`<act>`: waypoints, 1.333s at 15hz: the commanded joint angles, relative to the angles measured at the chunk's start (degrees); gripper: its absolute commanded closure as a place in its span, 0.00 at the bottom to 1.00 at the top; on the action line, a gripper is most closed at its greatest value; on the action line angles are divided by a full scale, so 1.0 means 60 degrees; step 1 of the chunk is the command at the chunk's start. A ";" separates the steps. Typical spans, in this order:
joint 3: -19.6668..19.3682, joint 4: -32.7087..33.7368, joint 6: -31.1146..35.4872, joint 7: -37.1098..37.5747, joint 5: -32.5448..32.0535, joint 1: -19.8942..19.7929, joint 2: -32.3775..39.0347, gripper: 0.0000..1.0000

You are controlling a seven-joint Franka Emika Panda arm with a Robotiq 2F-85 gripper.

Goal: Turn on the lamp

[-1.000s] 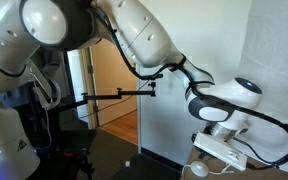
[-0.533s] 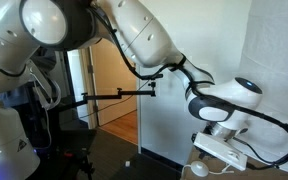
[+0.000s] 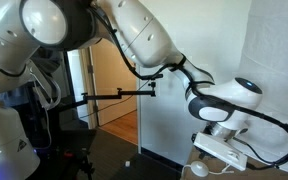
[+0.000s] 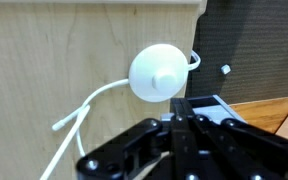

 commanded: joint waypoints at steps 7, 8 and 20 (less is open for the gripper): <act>0.0117 0.0028 -0.0005 0.0068 -0.0124 -0.0091 0.0028 0.96; 0.0117 0.0028 -0.0005 0.0068 -0.0124 -0.0091 0.0028 0.96; -0.0191 -0.0346 0.0406 0.0461 -0.0599 0.0036 -0.0050 0.97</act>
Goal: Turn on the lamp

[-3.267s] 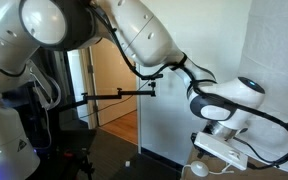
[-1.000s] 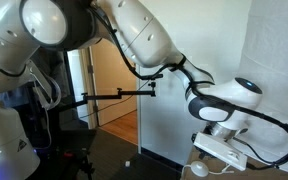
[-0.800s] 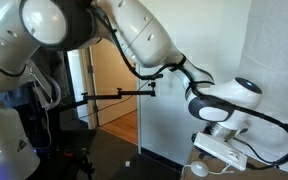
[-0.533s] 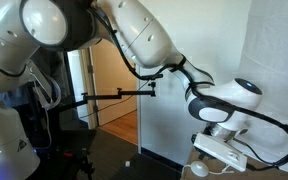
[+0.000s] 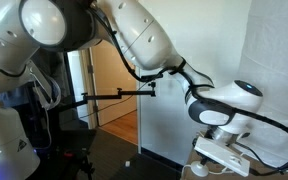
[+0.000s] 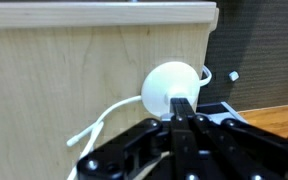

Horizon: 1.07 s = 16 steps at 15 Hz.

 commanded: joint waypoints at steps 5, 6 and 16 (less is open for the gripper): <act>0.0227 -0.0379 -0.0839 0.0033 -0.0263 -0.0104 -0.0154 0.97; 0.0221 -0.0383 -0.0904 0.0036 -0.0271 -0.0091 -0.0157 0.97; 0.0389 -0.0397 -0.0603 -0.0469 -0.0183 -0.0193 -0.0087 0.97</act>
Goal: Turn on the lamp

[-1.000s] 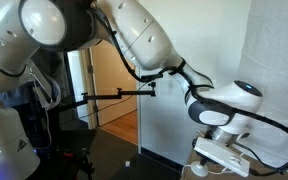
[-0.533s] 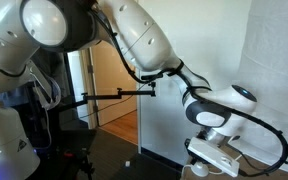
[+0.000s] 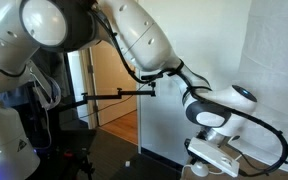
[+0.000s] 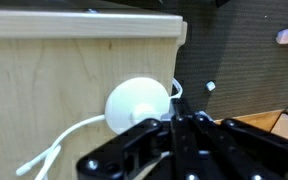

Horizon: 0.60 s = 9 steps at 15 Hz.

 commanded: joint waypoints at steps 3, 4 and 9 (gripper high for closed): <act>0.0306 -0.0216 0.0338 -0.0855 -0.0038 -0.0162 -0.0112 0.97; 0.0294 -0.0180 0.0293 -0.0890 -0.0051 -0.0141 -0.0095 0.97; 0.0277 -0.0198 0.0701 -0.1282 -0.0089 -0.0097 -0.0069 0.97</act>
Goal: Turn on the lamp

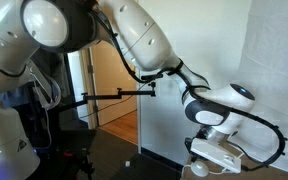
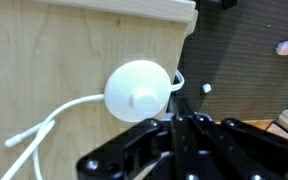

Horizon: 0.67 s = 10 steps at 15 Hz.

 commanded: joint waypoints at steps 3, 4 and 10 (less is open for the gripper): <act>0.0080 -0.0228 0.0877 -0.0413 -0.0129 -0.0033 -0.0056 0.97; 0.0086 -0.0264 0.0996 -0.0440 -0.0127 -0.0036 -0.0062 0.97; -0.0003 -0.0359 0.1493 -0.0288 -0.0448 0.0087 -0.0074 0.97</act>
